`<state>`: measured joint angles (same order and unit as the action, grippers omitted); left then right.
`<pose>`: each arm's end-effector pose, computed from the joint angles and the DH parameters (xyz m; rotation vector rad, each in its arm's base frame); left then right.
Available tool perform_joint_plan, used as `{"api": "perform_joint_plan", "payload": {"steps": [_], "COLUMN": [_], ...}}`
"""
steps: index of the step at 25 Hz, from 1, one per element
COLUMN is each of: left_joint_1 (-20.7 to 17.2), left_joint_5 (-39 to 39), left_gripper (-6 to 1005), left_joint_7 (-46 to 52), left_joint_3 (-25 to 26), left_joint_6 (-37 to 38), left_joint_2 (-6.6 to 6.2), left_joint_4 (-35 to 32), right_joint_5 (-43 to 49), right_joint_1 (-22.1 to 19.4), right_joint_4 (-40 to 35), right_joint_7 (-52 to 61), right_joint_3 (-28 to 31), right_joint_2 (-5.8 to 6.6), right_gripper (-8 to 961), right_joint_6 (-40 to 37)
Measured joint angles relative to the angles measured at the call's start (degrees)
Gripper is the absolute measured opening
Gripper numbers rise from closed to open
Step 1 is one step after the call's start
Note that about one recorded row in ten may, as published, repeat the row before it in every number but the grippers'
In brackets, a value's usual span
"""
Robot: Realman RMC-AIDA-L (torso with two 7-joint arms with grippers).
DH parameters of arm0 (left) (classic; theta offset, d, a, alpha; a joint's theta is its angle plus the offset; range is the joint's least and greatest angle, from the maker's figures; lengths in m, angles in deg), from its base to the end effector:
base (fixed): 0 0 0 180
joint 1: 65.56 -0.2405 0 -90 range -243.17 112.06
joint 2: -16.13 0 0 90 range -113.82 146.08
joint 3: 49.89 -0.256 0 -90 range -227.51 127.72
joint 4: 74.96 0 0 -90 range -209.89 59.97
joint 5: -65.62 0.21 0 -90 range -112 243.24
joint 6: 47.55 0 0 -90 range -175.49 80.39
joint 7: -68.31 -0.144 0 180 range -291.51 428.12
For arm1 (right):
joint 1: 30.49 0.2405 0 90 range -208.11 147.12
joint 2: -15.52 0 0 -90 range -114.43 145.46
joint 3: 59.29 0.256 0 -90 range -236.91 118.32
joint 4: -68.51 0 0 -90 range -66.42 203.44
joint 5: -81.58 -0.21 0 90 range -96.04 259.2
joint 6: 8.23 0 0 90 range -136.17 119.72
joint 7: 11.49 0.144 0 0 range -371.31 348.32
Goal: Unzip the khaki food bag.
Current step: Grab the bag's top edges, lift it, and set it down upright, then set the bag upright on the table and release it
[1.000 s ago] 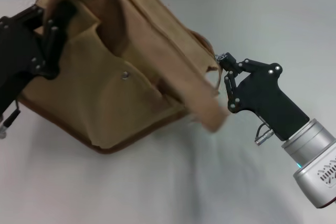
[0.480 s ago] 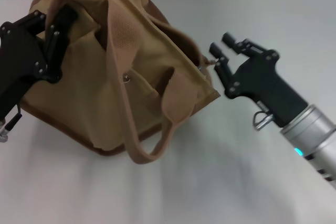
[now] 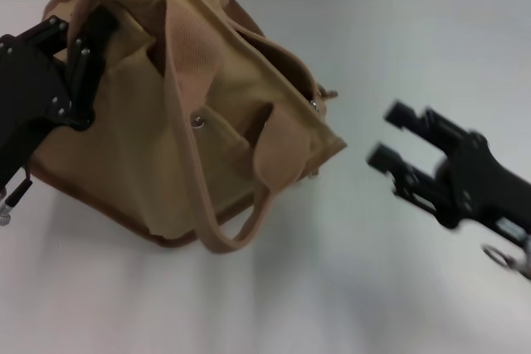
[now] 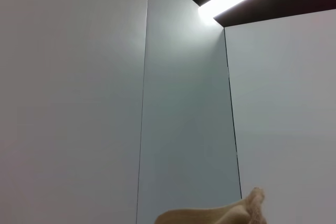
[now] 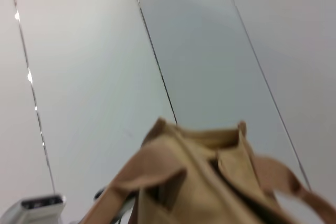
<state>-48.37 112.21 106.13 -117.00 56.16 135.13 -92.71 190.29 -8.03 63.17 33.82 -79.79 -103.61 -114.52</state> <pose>-0.2609 0.2621 0.0169 -1.9820 -0.1530 -1.4211 0.2707 0.2338 -0.0316 -2.3335 0.5139 1.4245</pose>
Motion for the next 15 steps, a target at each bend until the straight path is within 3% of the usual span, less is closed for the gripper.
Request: {"api": "perform_joint_plan", "payload": {"steps": [4,8,11,15], "left_joint_1": [0.6,0.8,1.5,1.9], "left_joint_5": [0.0,-0.1,-1.1,-1.3], "left_gripper": [60,60,60,60], "left_joint_7": [0.0,-0.1,-0.1,-0.1], "left_joint_3": [0.1,0.1,0.1,0.1], "left_joint_6": [0.4,0.9,1.0,1.1], "left_joint_2": [0.02,0.14,0.18,0.18], "left_joint_4": [0.0,0.0,-0.1,-0.1], "right_joint_5": [2.0,2.2,1.9,1.5], "right_joint_1": [-5.2,-3.7,0.0,1.2], "right_joint_4": [0.0,5.4,13.1,17.1], "right_joint_7": [0.2,-0.2,-0.5,-0.4], "right_joint_3": [-0.9,-2.5,-1.8,0.9], "right_joint_2": [-0.3,-0.48,-0.77,-0.87], "right_gripper": [575,690,648,587], "right_joint_6": [0.9,5.8,12.6,14.9]}}
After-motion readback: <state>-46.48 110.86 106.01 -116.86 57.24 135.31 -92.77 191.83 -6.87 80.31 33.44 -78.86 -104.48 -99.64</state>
